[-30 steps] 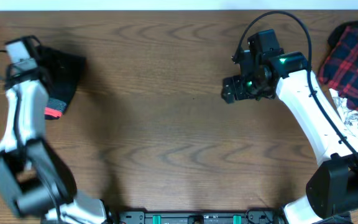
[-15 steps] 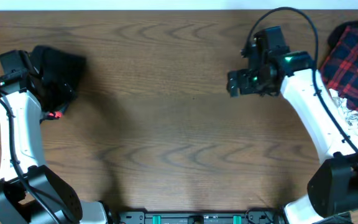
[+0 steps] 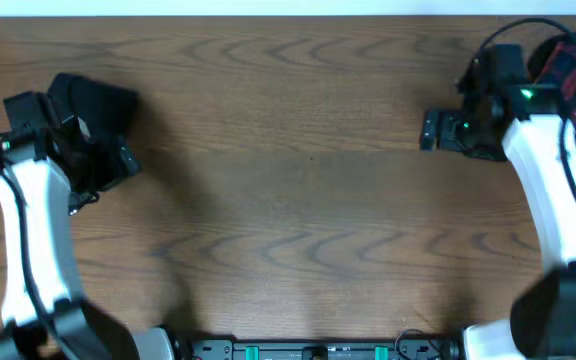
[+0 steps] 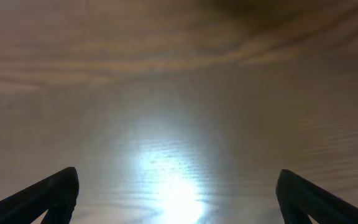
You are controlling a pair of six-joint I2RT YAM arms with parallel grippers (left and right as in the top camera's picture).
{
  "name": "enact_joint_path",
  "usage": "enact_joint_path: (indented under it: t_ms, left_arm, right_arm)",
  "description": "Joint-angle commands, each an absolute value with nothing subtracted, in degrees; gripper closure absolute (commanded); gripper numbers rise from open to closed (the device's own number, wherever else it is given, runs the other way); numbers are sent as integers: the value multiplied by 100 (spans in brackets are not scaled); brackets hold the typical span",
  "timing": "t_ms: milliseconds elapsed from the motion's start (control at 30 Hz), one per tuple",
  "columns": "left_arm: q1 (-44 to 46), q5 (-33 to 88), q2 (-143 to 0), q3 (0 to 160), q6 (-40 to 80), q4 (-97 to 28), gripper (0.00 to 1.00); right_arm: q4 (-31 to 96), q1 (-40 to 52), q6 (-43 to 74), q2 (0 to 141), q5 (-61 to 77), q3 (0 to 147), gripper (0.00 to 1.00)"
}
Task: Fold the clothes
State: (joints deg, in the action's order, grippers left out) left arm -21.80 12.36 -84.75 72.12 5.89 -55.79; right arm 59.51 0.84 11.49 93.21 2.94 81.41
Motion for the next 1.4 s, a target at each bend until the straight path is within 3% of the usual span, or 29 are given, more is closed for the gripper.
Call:
enact_joint_path:
  t_ms: [0,233,500,1367]
  left_arm:
    - [-1896,1608,-7448,6930,95,-5382,2]
    - [-1017,1605,-5520,6016,-322,-4840,2]
    - [-565,1586,-3846,5100,-318,-4858,2]
    - [-565,1586,-3701,4982,-320,-4921,2]
  right_arm:
    - [5688,67,1236,8246,152,7741,1]
    - [4663,71,1240,5909,152,5966,1]
    - [4648,71,1240,4066,128,4748,1]
    - [5404,71,1238,3785,172,4595,1]
